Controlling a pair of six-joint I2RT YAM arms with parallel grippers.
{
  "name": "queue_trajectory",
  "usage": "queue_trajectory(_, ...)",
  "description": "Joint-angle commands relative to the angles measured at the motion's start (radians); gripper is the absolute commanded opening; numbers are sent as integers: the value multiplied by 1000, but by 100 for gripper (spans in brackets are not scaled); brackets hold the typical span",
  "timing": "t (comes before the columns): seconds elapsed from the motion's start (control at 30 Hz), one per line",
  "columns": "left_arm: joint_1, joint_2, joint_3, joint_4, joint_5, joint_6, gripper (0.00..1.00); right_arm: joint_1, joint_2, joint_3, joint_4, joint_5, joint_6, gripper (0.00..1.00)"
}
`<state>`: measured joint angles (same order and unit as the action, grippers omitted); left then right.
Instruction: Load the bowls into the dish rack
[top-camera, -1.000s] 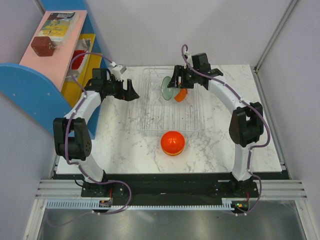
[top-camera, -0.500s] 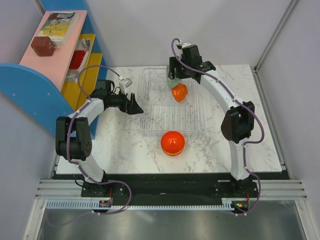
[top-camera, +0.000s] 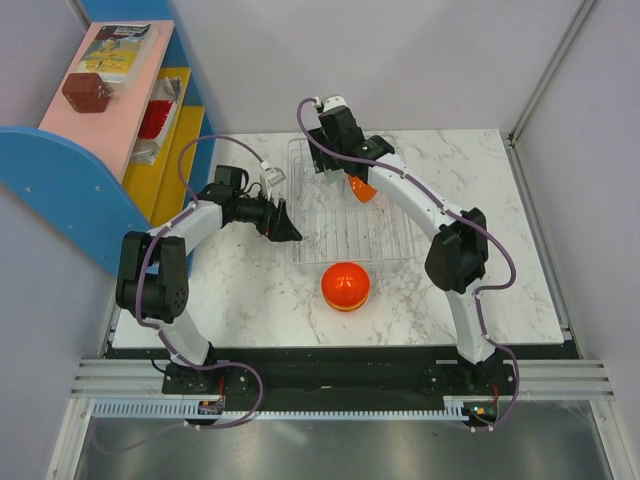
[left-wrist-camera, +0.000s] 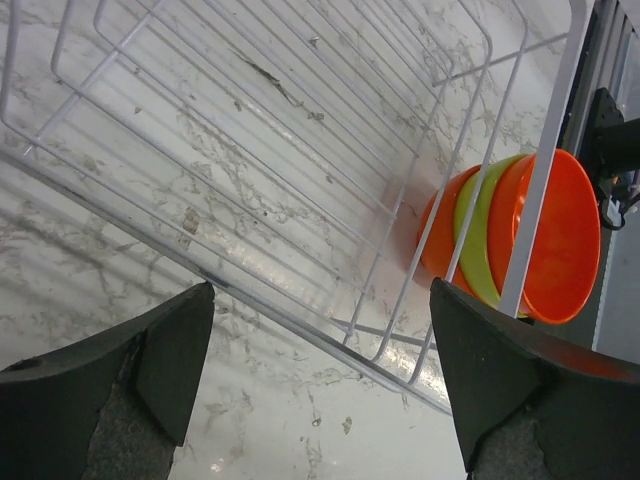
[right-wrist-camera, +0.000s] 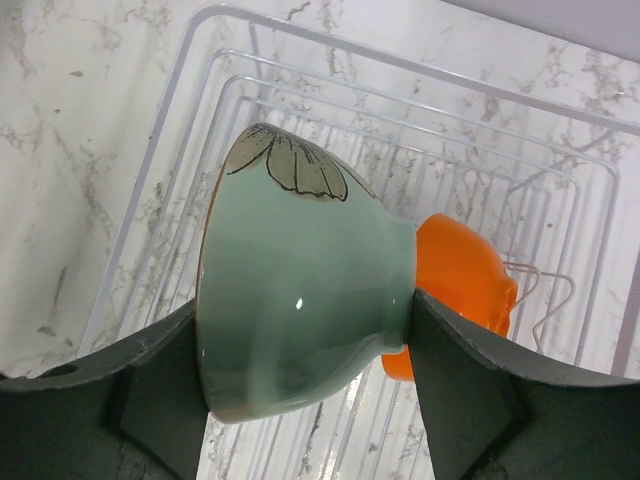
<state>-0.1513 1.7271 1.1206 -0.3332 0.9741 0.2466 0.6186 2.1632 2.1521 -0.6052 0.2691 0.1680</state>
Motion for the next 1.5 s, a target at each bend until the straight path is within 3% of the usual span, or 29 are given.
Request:
queue_trajectory(0.0,-53,8,-1,22,57,40,93,12,3,66,64,148,-31,0)
queue_trajectory(0.3,-68,3,-7,20,31,52,93,47,26,58,68,206,-51,0)
queue_trajectory(0.67,64,-14,-7,74,60,-36,95,70,66,48,67,231,-64,0)
queue_trajectory(1.07,90,-44,-16,95,74,-50,95,107,122,77,79,274,-91,0)
queue_trajectory(1.47,96,-55,-19,95,75,-49,96,109,162,55,71,193,-53,0)
